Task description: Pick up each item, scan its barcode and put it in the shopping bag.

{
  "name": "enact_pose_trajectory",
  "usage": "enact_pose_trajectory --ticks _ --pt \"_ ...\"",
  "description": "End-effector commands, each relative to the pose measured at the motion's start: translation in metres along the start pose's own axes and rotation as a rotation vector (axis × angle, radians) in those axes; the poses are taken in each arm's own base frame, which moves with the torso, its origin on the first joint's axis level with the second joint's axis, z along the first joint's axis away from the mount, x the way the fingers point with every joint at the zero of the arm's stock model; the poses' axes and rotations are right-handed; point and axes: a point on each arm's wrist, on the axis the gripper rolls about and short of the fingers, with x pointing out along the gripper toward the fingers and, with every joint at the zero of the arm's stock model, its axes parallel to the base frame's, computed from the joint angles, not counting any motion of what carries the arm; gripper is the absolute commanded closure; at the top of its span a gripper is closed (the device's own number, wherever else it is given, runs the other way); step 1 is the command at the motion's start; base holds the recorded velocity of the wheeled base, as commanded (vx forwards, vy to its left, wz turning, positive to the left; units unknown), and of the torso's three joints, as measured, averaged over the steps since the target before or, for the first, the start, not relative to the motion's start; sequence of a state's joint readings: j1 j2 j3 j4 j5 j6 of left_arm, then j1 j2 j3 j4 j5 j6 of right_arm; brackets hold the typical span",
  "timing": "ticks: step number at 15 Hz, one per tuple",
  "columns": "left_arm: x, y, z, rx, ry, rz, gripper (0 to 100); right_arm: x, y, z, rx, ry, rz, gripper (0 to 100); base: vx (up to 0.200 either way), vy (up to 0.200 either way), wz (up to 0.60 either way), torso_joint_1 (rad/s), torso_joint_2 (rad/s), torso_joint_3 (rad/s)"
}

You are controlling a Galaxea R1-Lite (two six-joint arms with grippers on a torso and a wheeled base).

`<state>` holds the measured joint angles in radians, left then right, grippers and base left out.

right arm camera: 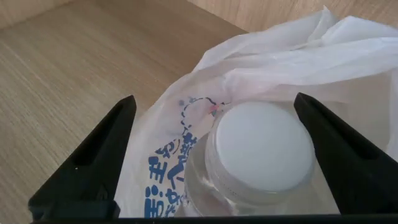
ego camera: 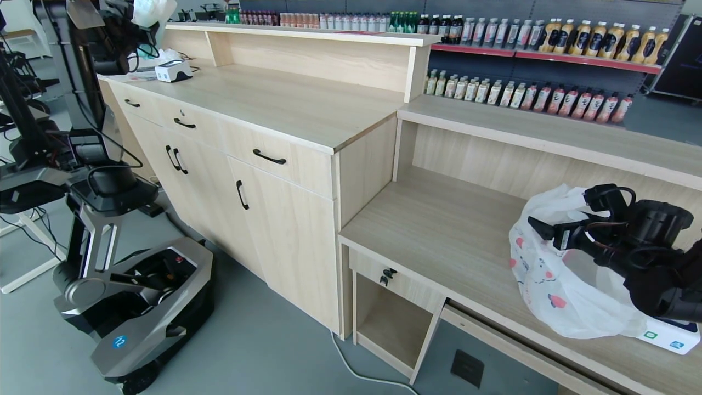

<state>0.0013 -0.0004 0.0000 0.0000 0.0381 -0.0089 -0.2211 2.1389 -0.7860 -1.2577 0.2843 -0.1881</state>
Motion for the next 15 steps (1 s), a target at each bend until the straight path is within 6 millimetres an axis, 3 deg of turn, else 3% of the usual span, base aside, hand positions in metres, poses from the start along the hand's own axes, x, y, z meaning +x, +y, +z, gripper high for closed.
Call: enact_pose_trajectory --ticks 1,3,6,11,15 --pt "0.0 0.0 0.0 0.0 0.0 0.001 0 -0.024 -0.011 0.036 -0.068 -0.018 -0.032 0 0.0 0.0 0.0 0.0 0.0 0.0" --pt "0.0 0.0 0.0 0.0 0.0 0.001 0 -0.042 -0.019 0.056 -0.152 -0.014 -0.063 0 0.0 0.0 0.0 0.0 0.0 0.0" --pt "0.0 0.0 0.0 0.0 0.0 0.001 0 -0.081 -0.021 0.102 -0.218 -0.121 -0.115 0 0.0 0.0 0.0 0.0 0.0 0.0" --pt "0.0 0.0 0.0 0.0 0.0 0.001 0 -0.128 -0.031 0.161 -0.307 -0.245 -0.163 0 0.0 0.0 -0.6 0.0 0.0 0.002" --pt "0.0 0.0 0.0 0.0 0.0 0.001 0 -0.155 -0.068 0.227 -0.129 -0.01 -0.368 0 0.0 0.0 -0.6 0.004 0.0 0.004"
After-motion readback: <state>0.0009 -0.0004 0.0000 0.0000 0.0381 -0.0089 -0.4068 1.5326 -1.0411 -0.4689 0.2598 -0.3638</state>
